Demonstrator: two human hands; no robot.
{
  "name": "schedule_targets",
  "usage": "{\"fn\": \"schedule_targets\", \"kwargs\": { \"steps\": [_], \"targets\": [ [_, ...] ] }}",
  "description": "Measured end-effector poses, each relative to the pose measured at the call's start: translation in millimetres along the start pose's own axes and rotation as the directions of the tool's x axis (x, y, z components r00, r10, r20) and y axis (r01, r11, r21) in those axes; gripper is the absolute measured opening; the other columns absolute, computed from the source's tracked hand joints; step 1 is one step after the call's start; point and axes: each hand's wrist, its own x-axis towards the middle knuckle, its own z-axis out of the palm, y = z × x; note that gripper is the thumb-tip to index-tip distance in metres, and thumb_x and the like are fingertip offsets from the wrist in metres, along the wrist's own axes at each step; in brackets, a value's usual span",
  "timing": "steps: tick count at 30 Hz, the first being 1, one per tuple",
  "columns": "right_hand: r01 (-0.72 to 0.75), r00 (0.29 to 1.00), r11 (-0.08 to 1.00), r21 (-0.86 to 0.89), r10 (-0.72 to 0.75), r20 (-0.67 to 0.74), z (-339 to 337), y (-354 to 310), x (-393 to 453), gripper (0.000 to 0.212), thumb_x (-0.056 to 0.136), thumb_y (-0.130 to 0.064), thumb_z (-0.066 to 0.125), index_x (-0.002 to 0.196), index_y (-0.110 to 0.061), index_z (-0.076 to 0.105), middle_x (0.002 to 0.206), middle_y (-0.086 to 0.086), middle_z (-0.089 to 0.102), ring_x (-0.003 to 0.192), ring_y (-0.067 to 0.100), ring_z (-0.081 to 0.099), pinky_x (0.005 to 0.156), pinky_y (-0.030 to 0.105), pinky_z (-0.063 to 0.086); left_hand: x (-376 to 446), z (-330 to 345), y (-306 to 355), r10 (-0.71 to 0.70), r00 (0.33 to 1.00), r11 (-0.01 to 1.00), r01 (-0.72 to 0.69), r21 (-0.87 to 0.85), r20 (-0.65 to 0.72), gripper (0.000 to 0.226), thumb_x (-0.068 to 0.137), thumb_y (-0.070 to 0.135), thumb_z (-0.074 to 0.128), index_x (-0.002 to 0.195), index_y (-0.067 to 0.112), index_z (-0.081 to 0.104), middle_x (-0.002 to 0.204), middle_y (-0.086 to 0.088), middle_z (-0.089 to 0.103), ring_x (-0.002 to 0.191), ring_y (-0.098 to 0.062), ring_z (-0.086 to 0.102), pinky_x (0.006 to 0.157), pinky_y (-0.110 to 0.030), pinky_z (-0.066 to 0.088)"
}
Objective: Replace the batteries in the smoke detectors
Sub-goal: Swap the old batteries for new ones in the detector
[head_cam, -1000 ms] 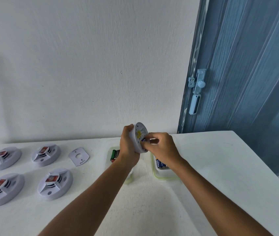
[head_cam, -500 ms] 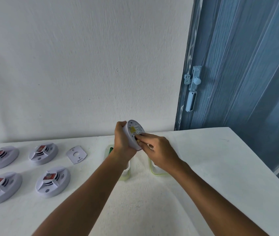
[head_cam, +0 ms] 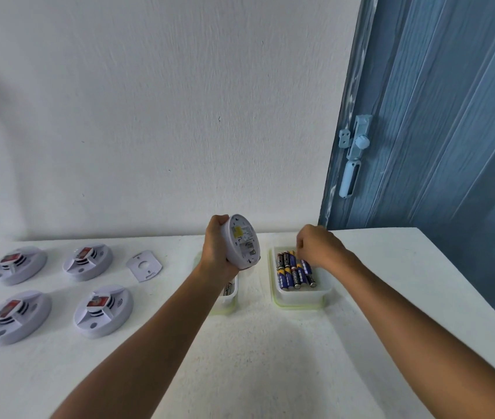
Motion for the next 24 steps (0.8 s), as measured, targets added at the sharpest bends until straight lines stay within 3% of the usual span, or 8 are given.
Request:
{"fn": "schedule_targets", "kwargs": {
  "steps": [4, 6, 10, 15, 19, 22, 24],
  "targets": [
    [0.007, 0.998, 0.95, -0.312, 0.011, 0.056, 2.2, -8.5, -1.3, 0.014, 0.084, -0.001, 0.058, 0.097, -0.008, 0.058, 0.093, 0.007, 0.058, 0.077, 0.024, 0.054, 0.063, 0.029, 0.041, -3.0, -4.0, -0.6, -0.01, 1.0, 1.0, 0.01, -0.005, -0.003, 0.031, 0.086, 0.044, 0.046, 0.09, 0.015, 0.057, 0.089, -0.01, 0.052, 0.082, -0.025, 0.051, 0.084, -0.043, 0.042],
    [0.016, 0.997, 0.929, -0.37, 0.011, 0.073, 3.6, -10.9, -1.0, 0.023, 0.085, 0.001, 0.057, 0.105, -0.008, 0.06, 0.106, 0.008, 0.061, 0.088, 0.025, 0.061, 0.066, 0.029, 0.042, -4.0, -5.7, -0.5, -0.005, 1.0, 1.0, 0.005, 0.0, 0.0, 0.03, 0.086, 0.043, 0.046, 0.091, 0.016, 0.058, 0.09, -0.01, 0.053, 0.083, -0.025, 0.051, 0.086, -0.044, 0.041],
    [0.014, 0.996, 0.911, -0.413, 0.022, 0.081, 6.3, -12.6, -0.4, 0.026, 0.085, -0.002, 0.058, 0.11, -0.009, 0.061, 0.111, 0.007, 0.062, 0.1, 0.025, 0.063, 0.068, 0.029, 0.043, -6.8, -8.9, 0.0, 0.004, 1.0, 1.0, -0.005, 0.01, 0.009, 0.031, 0.086, 0.044, 0.047, 0.091, 0.016, 0.059, 0.09, -0.01, 0.055, 0.082, -0.025, 0.054, 0.083, -0.043, 0.044],
    [-0.02, 0.999, 0.955, -0.296, 0.027, 0.021, 0.5, -16.8, -0.4, 0.02, 0.084, 0.0, 0.06, 0.102, -0.006, 0.06, 0.101, 0.008, 0.061, 0.087, 0.026, 0.061, 0.065, 0.03, 0.044, -11.5, -16.2, 7.0, 0.011, 1.0, 1.0, -0.011, -0.008, 0.028, 0.032, 0.088, 0.043, 0.044, 0.087, 0.014, 0.059, 0.085, -0.009, 0.056, 0.077, -0.025, 0.054, 0.078, -0.042, 0.045],
    [0.11, 0.991, 0.994, -0.001, -0.11, -0.079, 3.7, -38.5, -0.9, 0.015, 0.083, -0.007, 0.062, 0.096, -0.011, 0.069, 0.096, 0.007, 0.067, 0.082, 0.025, 0.064, 0.071, 0.032, 0.052, -16.8, -27.5, 22.3, 0.043, 0.998, 0.996, -0.039, -0.078, 0.048, 0.033, 0.09, 0.04, 0.042, 0.082, 0.013, 0.06, 0.081, -0.009, 0.058, 0.077, -0.025, 0.053, 0.079, -0.042, 0.043],
    [0.273, 0.962, 0.945, 0.182, -0.266, -0.061, 13.9, -74.5, -10.7, 0.016, 0.083, -0.01, 0.063, 0.095, -0.016, 0.071, 0.096, 0.005, 0.068, 0.086, 0.023, 0.064, 0.078, 0.034, 0.053, -18.1, -48.1, 38.3, 0.091, 0.995, 0.983, -0.082, -0.167, 0.049, 0.034, 0.09, 0.039, 0.042, 0.084, 0.012, 0.062, 0.085, -0.01, 0.058, 0.083, -0.026, 0.053, 0.096, -0.046, 0.038],
    [0.351, 0.935, 0.918, 0.182, -0.354, -0.016, 25.6, -97.8, -14.9, 0.019, 0.083, -0.008, 0.061, 0.095, -0.016, 0.072, 0.095, 0.005, 0.07, 0.086, 0.023, 0.065, 0.076, 0.033, 0.052, -17.9, -63.1, 48.3, 0.114, 0.993, 0.974, -0.104, -0.203, 0.036, 0.033, 0.088, 0.039, 0.044, 0.089, 0.013, 0.063, 0.09, -0.01, 0.059, 0.089, -0.026, 0.053, 0.105, -0.048, 0.034]
  ]
}}
